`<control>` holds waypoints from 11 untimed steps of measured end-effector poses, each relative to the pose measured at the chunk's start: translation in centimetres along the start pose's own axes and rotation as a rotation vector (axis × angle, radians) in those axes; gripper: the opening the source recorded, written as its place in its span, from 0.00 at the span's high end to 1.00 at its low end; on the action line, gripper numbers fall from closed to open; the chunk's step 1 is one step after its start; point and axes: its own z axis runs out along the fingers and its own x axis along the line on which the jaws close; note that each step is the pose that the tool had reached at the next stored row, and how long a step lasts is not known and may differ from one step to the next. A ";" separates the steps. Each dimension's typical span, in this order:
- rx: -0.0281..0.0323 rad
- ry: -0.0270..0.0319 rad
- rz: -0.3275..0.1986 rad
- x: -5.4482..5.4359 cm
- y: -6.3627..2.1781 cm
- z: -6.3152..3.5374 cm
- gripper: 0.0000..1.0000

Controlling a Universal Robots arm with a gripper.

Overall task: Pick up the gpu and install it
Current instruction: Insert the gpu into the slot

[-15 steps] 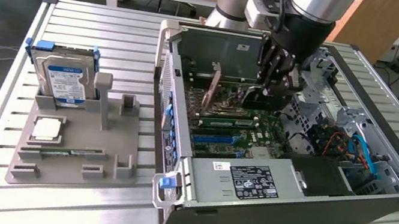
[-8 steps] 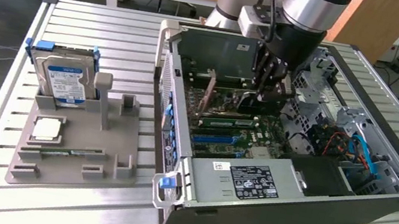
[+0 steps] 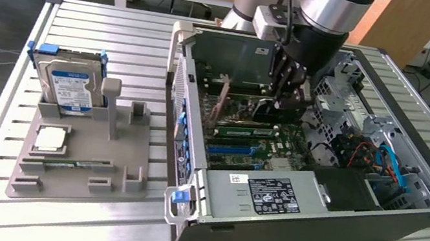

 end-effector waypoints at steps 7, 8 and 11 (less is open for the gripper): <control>0.0002 -0.0001 0.000 0.2 0.08 0.00 0.73; 0.0002 -0.0002 0.000 0.3 0.09 0.00 0.73; 0.0002 -0.0001 0.000 0.5 0.12 -0.01 0.73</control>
